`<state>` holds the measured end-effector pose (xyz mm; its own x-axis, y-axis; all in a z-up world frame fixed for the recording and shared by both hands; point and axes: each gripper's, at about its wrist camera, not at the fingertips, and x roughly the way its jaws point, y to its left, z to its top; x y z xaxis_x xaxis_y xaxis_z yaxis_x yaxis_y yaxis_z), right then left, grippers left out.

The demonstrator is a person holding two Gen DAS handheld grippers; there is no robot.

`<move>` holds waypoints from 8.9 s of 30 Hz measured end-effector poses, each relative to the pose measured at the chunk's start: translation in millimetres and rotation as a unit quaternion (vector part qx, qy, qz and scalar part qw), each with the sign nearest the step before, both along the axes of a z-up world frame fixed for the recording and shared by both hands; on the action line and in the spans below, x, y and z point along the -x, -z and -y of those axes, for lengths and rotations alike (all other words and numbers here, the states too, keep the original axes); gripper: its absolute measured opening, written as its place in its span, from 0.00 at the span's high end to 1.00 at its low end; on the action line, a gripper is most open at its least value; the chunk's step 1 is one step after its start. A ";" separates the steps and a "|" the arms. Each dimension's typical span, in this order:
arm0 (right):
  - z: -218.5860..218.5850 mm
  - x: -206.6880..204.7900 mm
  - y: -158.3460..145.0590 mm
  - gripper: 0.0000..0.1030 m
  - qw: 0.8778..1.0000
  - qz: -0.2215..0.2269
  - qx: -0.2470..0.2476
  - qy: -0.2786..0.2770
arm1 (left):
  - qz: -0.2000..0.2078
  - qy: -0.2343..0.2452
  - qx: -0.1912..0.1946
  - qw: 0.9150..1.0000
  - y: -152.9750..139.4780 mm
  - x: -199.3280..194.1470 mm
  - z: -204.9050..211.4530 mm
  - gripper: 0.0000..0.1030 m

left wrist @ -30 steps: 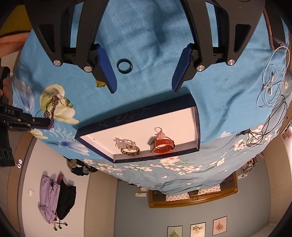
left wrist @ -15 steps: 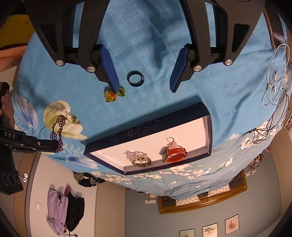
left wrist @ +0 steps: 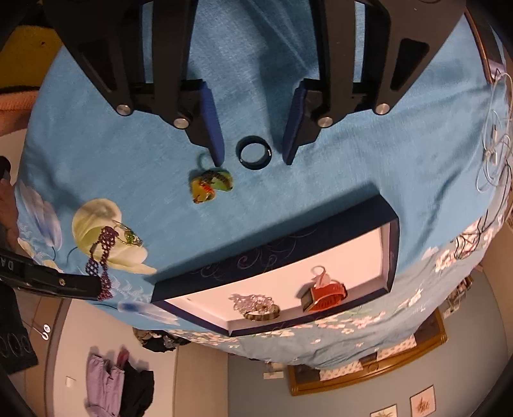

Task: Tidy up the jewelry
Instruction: 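Grasp the purple bead bracelet with the right tool while the left tool moves to the black ring, then close the left tool on the black ring and lift it, then carry the black ring over the box with the left tool while the right tool carries the purple bracelet, then open the left tool to drop the black ring while the right tool releases the purple bracelet, then grasp a green-yellow earring with the right tool while the left tool moves to the other earring, then close the left tool on the second green-yellow earring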

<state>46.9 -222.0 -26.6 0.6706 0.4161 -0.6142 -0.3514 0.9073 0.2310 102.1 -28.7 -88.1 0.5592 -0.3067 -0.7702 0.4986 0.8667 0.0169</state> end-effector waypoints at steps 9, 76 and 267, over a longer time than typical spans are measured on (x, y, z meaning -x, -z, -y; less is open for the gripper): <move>-0.8 -2.7 1.2 0.99 1.000 0.001 -0.004 -0.001 | -0.001 -0.013 0.007 1.000 -0.9 -1.2 -3.0 0.78; -10.9 -98.3 -31.0 0.99 0.998 0.055 0.001 0.014 | 0.103 -0.045 0.052 0.992 -73.4 -67.6 6.3 0.78; -6.1 -12.2 39.0 0.99 0.999 -0.050 0.008 -0.010 | -0.035 -0.010 0.051 0.998 -2.7 -28.9 13.7 0.75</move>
<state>59.1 -215.8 -65.6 0.5973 0.4190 -0.6838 -0.3462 0.9038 0.2515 131.0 -42.4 -85.4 0.5123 -0.3748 -0.7727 0.4781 0.8719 -0.1059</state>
